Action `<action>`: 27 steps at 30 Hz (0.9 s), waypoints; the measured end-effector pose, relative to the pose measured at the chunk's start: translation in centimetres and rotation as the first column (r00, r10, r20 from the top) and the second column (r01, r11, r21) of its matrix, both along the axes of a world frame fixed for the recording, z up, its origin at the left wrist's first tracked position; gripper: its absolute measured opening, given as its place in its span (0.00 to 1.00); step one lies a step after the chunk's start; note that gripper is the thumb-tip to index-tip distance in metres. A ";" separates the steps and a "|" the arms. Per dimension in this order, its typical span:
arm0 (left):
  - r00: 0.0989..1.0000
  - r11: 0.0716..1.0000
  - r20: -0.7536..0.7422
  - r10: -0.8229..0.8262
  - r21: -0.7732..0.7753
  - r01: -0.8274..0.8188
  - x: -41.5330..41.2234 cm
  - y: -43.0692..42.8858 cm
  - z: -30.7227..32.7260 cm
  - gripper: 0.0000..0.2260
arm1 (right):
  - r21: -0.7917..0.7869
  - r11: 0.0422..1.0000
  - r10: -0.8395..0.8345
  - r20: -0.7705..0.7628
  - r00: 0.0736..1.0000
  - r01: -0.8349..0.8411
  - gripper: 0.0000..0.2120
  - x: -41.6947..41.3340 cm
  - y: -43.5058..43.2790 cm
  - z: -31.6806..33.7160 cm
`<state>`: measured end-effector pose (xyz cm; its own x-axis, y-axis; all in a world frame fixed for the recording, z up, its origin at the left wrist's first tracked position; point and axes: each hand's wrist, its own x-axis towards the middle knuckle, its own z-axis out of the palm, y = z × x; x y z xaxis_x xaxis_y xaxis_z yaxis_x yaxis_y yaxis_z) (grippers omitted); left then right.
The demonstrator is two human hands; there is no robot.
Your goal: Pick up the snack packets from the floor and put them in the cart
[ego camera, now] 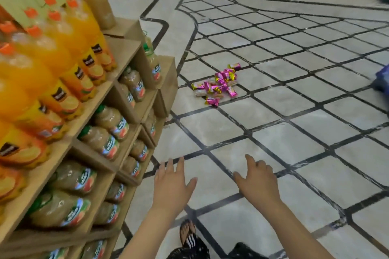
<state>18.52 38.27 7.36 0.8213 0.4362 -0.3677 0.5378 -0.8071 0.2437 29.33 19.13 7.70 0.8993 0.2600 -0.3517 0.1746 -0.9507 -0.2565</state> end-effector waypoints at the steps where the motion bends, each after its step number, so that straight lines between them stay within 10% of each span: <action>1: 1.000 1.000 0.002 -0.024 0.015 0.024 1.3 1.0 0.0 0.33 | 0.007 1.000 -0.024 -0.005 1.000 0.024 0.31 0.8 0.6 0.0; 27: 0.995 0.999 0.096 -0.024 0.048 0.020 46.5 6.4 1.6 0.36 | 0.022 0.997 -0.068 0.020 0.997 0.068 0.33 47.5 4.3 1.5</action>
